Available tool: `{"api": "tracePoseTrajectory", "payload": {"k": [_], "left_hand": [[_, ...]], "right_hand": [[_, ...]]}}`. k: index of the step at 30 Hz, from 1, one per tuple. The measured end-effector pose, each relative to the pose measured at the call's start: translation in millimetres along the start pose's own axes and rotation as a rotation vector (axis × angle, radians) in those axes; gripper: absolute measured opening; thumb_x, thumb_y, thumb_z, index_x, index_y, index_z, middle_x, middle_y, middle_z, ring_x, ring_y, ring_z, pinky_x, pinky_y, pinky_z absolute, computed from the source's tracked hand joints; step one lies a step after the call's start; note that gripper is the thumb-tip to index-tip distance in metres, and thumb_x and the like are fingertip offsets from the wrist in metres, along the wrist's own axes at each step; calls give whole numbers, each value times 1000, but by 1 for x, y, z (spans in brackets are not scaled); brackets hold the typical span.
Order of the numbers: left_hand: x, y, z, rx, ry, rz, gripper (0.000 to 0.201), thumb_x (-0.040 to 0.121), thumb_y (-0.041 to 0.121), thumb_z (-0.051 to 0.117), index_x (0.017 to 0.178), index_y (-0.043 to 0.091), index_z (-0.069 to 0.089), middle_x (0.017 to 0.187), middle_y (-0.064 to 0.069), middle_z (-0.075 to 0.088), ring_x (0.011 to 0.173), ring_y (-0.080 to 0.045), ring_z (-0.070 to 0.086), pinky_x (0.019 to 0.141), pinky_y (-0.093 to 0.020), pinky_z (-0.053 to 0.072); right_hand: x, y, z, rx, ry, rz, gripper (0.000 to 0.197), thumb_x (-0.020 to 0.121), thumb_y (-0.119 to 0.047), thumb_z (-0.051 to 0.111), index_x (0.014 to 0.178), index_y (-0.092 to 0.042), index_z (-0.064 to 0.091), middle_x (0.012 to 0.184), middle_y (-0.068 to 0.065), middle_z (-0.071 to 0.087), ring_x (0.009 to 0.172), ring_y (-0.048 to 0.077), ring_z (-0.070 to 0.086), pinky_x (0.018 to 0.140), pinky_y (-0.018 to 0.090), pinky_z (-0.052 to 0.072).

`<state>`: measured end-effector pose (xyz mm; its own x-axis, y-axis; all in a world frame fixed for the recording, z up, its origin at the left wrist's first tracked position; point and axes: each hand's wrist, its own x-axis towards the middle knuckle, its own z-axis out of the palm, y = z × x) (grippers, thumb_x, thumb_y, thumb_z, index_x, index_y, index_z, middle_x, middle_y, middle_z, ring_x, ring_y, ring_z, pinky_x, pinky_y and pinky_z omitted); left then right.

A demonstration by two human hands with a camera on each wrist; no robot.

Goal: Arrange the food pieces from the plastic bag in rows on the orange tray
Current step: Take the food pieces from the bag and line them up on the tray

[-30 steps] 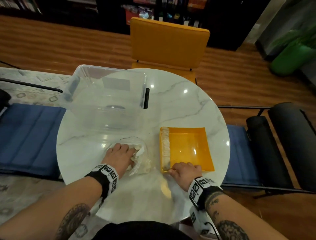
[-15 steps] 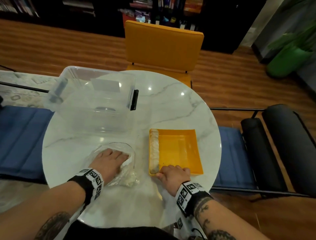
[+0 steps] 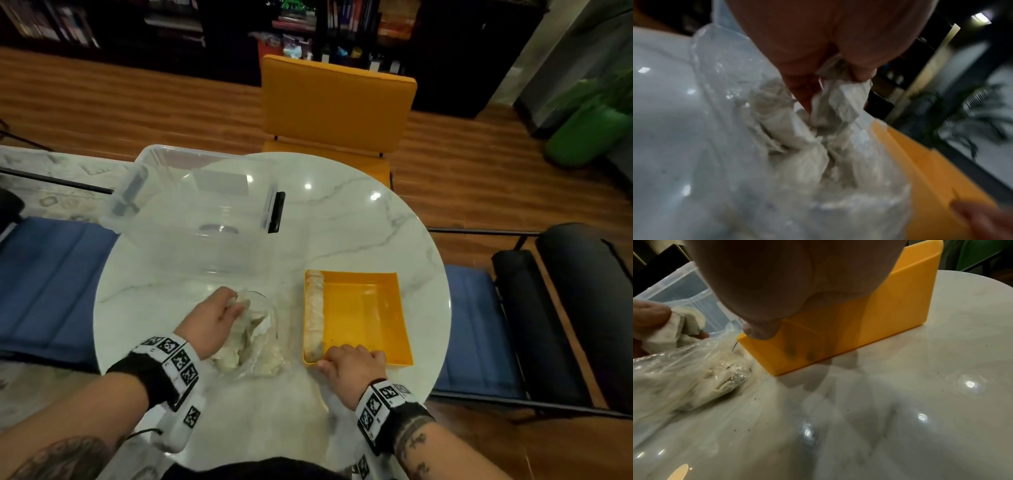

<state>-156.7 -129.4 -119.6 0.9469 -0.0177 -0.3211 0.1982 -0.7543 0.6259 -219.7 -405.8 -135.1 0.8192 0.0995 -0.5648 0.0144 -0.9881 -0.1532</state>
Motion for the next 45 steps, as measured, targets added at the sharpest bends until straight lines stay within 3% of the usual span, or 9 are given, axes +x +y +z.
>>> {"api": "tracePoseTrajectory", "payload": {"k": [4, 7, 9, 16, 26, 32, 34, 38, 45], "left_hand": [[-3, 1, -12, -269, 53, -154, 17, 101, 26, 49, 118, 22, 52, 110, -9, 59, 80, -24, 61, 64, -31, 51], [-7, 2, -15, -783, -4, -202, 27, 103, 16, 45, 113, 36, 61, 103, -13, 66, 83, -32, 70, 79, -47, 55], [-12, 6, -19, -1035, -48, -255, 28, 104, 13, 41, 118, 25, 63, 98, -13, 64, 80, -31, 70, 78, -44, 52], [-13, 27, -28, -1473, -158, -507, 14, 80, 24, 61, 89, 14, 68, 75, -6, 57, 49, -18, 53, 38, -17, 39], [-20, 80, -14, -1367, -390, -316, 25, 79, 8, 57, 102, 19, 61, 76, -5, 57, 40, -7, 32, 34, -10, 17], [-22, 112, 4, -1218, -530, -205, 35, 87, 2, 45, 116, 19, 54, 75, -6, 59, 40, -8, 31, 38, -12, 13], [-23, 118, 9, -1166, -543, -172, 41, 90, -1, 44, 124, 19, 56, 76, -7, 60, 42, -10, 33, 38, -14, 15], [-19, 125, 11, -1160, -536, -159, 49, 91, -3, 47, 129, 26, 57, 78, -7, 60, 47, -11, 39, 37, -14, 20], [-12, 127, 9, -1286, -558, -208, 22, 90, 19, 57, 111, 18, 60, 83, -5, 62, 43, -8, 36, 33, -12, 21]], "right_hand": [[-1, 0, 1, 0, 9, -4, 45, 100, -57, 22, 121, -35, 55, 120, -4, 59, 116, 24, 49, 95, 45, 27], [-2, 1, 1, 3, 5, -7, 45, 101, -57, 22, 122, -35, 54, 121, -4, 59, 117, 24, 48, 96, 45, 26], [-2, 1, 0, -4, 2, -11, 45, 101, -57, 22, 122, -35, 54, 122, -4, 59, 118, 24, 48, 96, 45, 26], [-2, 0, -3, -1, -20, -11, 44, 101, -57, 23, 122, -35, 55, 123, -3, 59, 118, 24, 49, 97, 45, 27], [-7, 2, -18, 286, 132, -12, 37, 97, -59, 39, 121, -37, 57, 126, -14, 57, 118, 12, 52, 102, 40, 25], [-12, -11, -76, 894, 365, -178, 29, 97, -38, 57, 124, -28, 59, 114, -10, 63, 96, 3, 59, 85, 16, 46], [-11, -17, -90, 1001, 356, -190, 15, 96, -36, 60, 109, -30, 65, 100, -5, 70, 91, 11, 65, 85, 27, 53], [-6, -22, -110, 1001, 369, -186, 18, 90, -36, 61, 83, -20, 67, 77, 3, 73, 77, 20, 69, 83, 47, 56], [-10, -18, -144, 929, 473, -292, 17, 99, -26, 54, 84, -19, 59, 76, 0, 70, 66, 8, 69, 67, 26, 53]]}}
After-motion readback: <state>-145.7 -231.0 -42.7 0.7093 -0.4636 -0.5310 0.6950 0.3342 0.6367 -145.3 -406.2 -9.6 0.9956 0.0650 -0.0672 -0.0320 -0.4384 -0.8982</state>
